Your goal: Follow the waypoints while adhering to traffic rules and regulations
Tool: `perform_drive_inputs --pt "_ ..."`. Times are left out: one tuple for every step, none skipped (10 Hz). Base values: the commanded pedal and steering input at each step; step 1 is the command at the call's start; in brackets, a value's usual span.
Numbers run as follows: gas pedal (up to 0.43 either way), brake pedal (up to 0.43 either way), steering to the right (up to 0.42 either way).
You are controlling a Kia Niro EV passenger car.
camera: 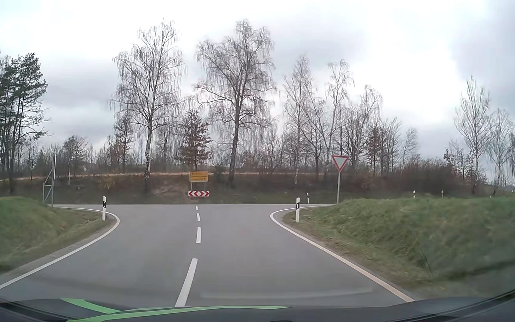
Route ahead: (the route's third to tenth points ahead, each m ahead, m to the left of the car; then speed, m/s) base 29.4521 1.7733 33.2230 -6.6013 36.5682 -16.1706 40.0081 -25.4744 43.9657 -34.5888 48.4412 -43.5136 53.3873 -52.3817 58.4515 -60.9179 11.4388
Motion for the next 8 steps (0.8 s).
perform_drive_inputs --pt "0.000 0.287 -0.046" --pt "0.000 0.293 -0.042" --pt "0.000 0.293 -0.036" --pt "0.000 0.299 -0.027" --pt "0.000 0.305 -0.021" --pt "0.000 0.305 -0.012" --pt "0.000 0.311 -0.007" --pt "0.000 0.317 -0.005"
